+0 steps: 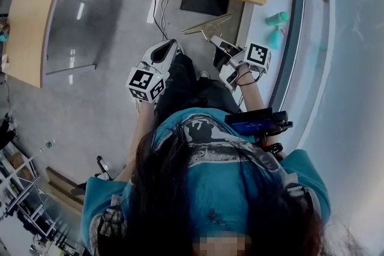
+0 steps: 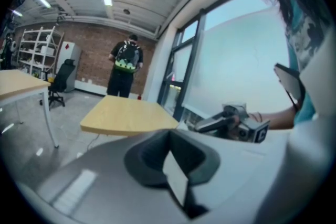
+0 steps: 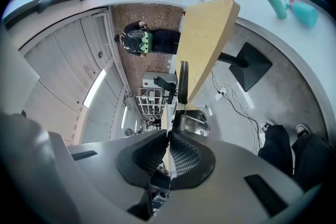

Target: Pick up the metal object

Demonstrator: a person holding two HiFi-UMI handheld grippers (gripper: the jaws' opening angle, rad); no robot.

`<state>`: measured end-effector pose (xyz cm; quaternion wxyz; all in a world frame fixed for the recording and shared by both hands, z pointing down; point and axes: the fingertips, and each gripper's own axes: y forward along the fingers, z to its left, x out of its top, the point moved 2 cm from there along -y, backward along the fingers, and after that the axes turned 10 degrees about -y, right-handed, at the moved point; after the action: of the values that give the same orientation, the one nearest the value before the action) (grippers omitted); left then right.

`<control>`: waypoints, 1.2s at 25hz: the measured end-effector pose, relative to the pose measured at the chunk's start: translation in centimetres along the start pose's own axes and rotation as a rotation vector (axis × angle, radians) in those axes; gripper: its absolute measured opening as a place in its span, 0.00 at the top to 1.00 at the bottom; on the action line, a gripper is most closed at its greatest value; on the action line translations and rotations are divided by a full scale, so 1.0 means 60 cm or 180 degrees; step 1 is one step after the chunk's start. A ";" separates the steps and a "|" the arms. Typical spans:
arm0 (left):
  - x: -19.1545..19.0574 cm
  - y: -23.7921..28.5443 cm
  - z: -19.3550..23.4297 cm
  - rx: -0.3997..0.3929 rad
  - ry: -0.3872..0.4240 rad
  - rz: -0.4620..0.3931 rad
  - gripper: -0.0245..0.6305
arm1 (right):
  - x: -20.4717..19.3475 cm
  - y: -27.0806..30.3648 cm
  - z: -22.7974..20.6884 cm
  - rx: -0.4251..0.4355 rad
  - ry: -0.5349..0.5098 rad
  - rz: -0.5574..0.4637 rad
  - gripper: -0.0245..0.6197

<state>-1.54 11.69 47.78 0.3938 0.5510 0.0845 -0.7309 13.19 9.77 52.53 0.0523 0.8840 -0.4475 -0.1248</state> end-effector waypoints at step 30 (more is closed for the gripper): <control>-0.010 0.006 -0.026 -0.0129 0.0006 0.0307 0.96 | -0.003 -0.006 0.013 0.0151 0.0322 -0.0140 0.92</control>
<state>-0.09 12.62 47.82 0.4395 0.5470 0.0729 -0.7087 13.19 10.14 51.76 0.0512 0.8998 -0.4276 -0.0704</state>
